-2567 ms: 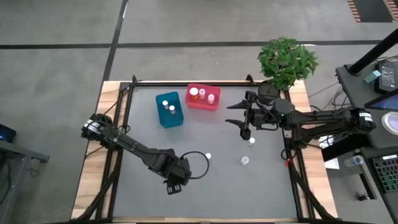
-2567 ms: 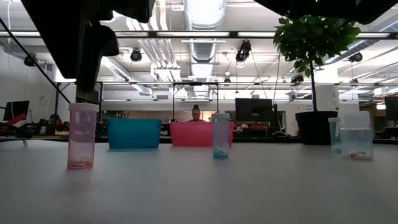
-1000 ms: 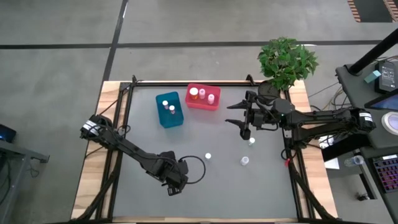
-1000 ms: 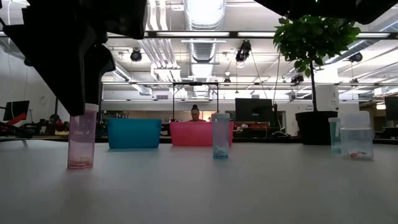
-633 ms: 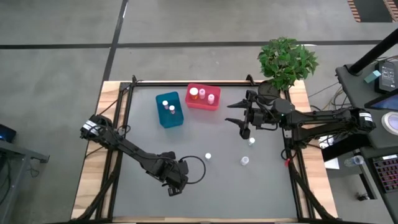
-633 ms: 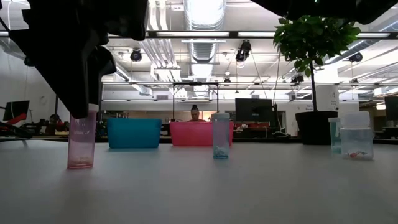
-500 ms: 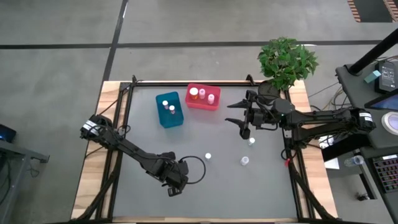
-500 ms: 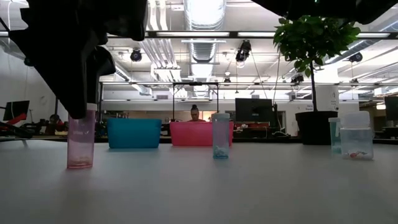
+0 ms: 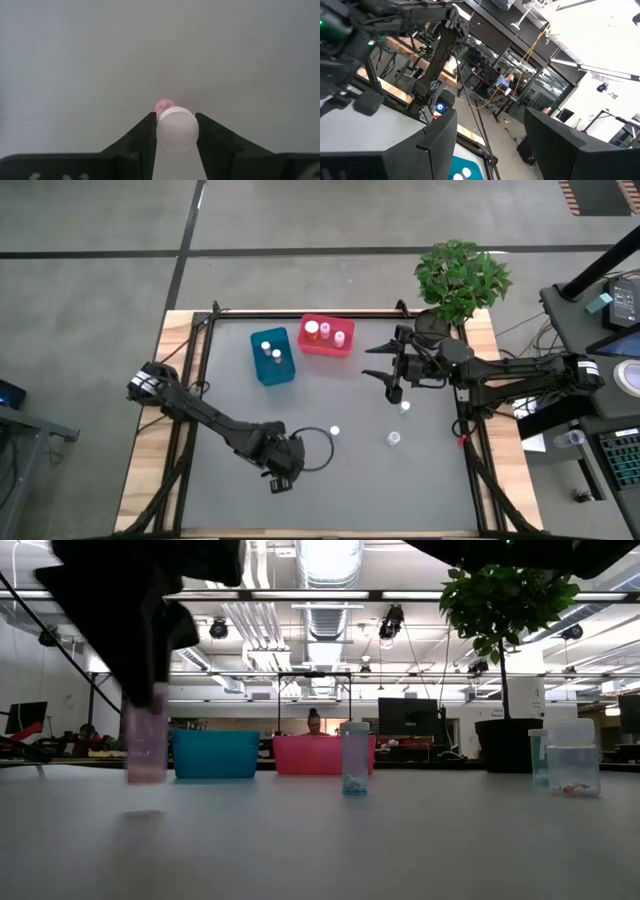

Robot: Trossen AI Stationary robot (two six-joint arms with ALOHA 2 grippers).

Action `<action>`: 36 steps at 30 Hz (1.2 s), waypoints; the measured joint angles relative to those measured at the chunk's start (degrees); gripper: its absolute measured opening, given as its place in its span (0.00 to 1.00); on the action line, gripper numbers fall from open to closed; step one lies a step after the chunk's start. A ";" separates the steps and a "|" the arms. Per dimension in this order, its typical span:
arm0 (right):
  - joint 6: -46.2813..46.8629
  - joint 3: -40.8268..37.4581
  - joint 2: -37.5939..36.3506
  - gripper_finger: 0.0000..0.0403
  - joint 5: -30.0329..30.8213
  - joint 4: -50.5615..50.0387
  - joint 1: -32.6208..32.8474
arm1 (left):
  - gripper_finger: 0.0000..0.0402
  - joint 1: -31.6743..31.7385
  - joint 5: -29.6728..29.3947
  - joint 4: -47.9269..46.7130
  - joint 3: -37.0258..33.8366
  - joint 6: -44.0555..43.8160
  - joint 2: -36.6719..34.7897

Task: Pick and place medicine bottles into bin by pill shape (circle, oval)
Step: Put the violet tablet bottle into the blue bin

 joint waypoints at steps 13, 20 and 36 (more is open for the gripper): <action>1.49 0.00 0.00 0.54 2.67 -2.76 0.00 | 0.24 16.39 -0.81 -7.76 -2.08 17.85 -15.47; 3.06 0.00 0.00 0.54 2.79 -2.86 0.00 | 0.24 33.55 -1.16 -8.86 -2.25 31.22 -23.24; 4.03 0.00 3.06 0.54 9.35 -2.83 -0.68 | 0.24 55.59 7.28 -12.72 -5.56 45.33 -23.18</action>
